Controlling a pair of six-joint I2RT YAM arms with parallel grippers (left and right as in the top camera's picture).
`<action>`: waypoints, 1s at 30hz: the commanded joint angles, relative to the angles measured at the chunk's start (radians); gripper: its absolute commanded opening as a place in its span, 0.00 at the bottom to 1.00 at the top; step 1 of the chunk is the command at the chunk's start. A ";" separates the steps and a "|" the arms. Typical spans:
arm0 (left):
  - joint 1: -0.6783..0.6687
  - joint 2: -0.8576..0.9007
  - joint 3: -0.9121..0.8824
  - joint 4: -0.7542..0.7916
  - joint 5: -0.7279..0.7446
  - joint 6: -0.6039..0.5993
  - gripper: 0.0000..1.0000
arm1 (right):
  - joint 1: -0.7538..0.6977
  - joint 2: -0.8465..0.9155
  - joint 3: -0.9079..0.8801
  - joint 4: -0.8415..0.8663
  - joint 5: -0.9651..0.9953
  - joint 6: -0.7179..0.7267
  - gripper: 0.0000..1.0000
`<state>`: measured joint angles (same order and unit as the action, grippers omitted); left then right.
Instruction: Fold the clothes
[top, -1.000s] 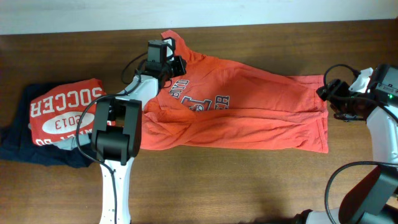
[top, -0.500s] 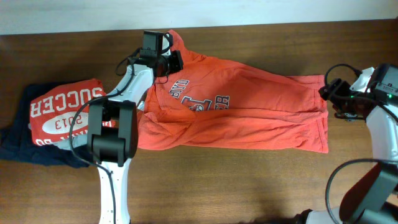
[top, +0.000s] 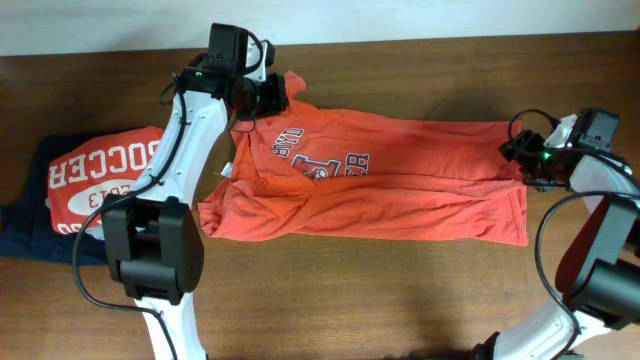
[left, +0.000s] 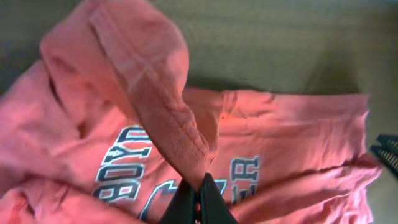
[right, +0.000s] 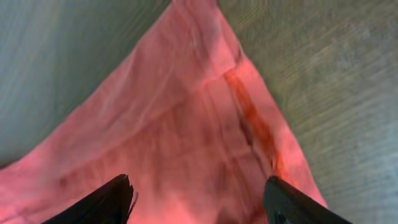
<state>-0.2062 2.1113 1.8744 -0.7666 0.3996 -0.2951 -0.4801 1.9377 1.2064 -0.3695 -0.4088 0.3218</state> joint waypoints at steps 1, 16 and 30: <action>0.002 -0.016 0.013 -0.017 -0.023 0.056 0.01 | 0.012 0.045 0.009 0.043 -0.002 0.047 0.72; 0.002 -0.016 0.013 -0.023 -0.034 0.066 0.01 | 0.024 0.075 0.009 0.249 -0.032 0.081 0.62; 0.002 -0.016 0.013 -0.028 -0.050 0.066 0.01 | 0.048 0.228 0.010 0.331 -0.022 0.197 0.43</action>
<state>-0.2062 2.1113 1.8744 -0.7910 0.3588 -0.2493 -0.4450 2.1002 1.2335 -0.0357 -0.4519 0.4919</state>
